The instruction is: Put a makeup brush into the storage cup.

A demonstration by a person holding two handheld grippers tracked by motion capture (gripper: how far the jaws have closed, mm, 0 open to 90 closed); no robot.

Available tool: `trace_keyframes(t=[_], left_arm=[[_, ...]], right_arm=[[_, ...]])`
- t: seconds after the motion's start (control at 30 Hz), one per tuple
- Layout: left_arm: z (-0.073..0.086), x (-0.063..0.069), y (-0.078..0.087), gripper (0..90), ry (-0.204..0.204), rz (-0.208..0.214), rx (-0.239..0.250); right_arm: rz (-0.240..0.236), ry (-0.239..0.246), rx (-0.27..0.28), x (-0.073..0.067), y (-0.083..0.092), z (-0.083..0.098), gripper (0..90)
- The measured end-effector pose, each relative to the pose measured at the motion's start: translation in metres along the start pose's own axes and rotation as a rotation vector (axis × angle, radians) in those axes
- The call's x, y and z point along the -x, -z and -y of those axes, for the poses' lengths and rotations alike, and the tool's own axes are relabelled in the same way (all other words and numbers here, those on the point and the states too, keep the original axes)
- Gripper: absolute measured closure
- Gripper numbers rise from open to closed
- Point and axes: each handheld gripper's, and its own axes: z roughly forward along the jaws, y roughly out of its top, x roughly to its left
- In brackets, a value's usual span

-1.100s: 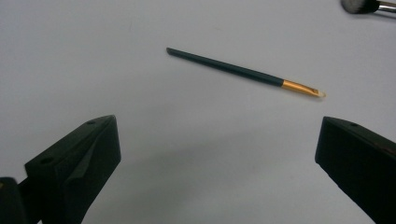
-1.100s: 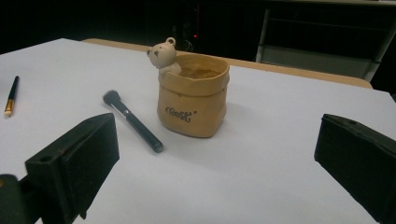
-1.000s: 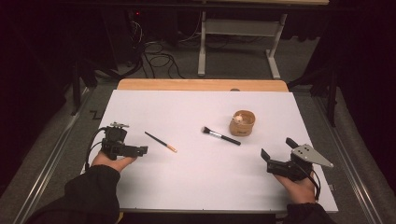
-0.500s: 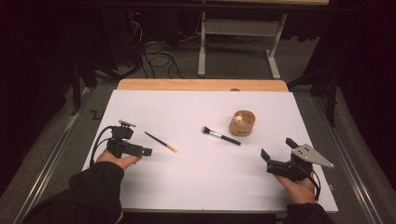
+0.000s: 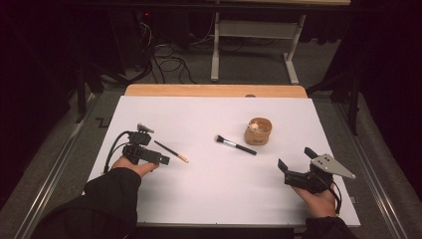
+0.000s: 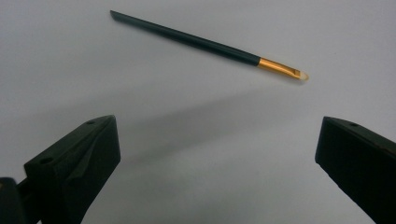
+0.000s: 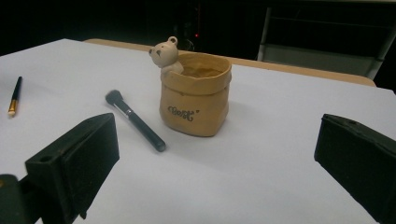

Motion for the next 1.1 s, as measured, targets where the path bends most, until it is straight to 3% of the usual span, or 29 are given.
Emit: trace_keyframes(t=[0.23, 0.63, 1.1], left_arm=[[-0.011, 0.003, -0.008, 1.4, 0.019, 0.017, -0.036], [-0.026, 0.014, -0.023, 15.2, 0.014, 0.037, -0.059], [-0.046, 0.013, -0.033, 16.8, 0.034, 0.002, -0.073]], right_arm=[[-0.003, 0.0, -0.002, 0.0, 0.0, 0.0, 0.6], [-0.005, 0.0, -0.004, 0.0, 0.0, 0.0, 0.6], [-0.01, -0.001, -0.007, 0.0, -0.002, 0.001, 0.7]])
